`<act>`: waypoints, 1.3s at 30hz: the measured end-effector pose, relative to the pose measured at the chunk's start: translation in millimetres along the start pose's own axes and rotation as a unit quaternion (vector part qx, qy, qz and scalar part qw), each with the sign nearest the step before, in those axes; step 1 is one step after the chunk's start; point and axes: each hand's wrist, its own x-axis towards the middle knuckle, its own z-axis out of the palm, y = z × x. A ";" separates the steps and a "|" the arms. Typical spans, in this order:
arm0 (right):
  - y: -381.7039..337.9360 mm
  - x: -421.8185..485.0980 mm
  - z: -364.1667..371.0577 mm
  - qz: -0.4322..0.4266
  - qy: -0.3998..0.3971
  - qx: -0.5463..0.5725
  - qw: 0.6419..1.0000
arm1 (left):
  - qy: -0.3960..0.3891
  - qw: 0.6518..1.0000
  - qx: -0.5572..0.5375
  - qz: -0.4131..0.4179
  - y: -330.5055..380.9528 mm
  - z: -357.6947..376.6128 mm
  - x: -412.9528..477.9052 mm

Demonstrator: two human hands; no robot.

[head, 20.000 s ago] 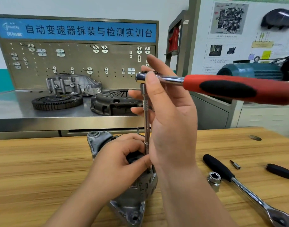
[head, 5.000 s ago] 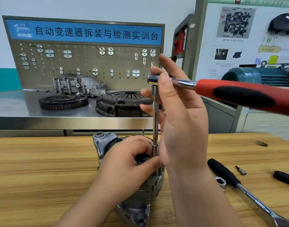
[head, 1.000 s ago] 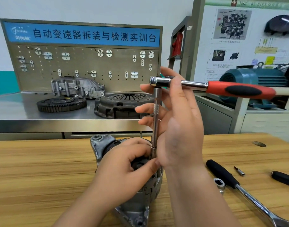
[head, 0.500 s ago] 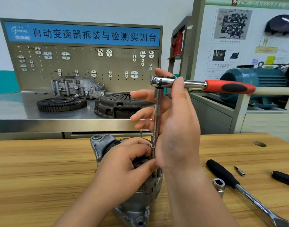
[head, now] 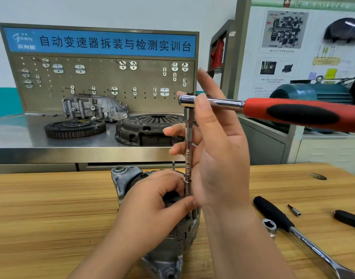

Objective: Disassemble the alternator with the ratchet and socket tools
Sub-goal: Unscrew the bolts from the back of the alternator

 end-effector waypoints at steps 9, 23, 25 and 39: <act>-1.3 2.0 -6.0 0.095 -0.013 0.031 0.995 | -0.026 0.998 -0.049 -0.002 0.8 -1.2 -0.7; -1.1 -1.4 0.3 0.001 0.008 -0.003 1.000 | -0.011 1.000 -0.004 -0.018 2.0 -1.0 -0.8; -1.6 -1.6 -0.2 0.024 0.009 0.016 1.000 | -0.014 1.000 -0.008 -0.013 2.4 -0.8 -1.3; -2.5 -1.0 -0.3 0.005 -0.008 -0.002 1.000 | -0.025 0.999 -0.027 -0.012 0.8 -1.4 -0.8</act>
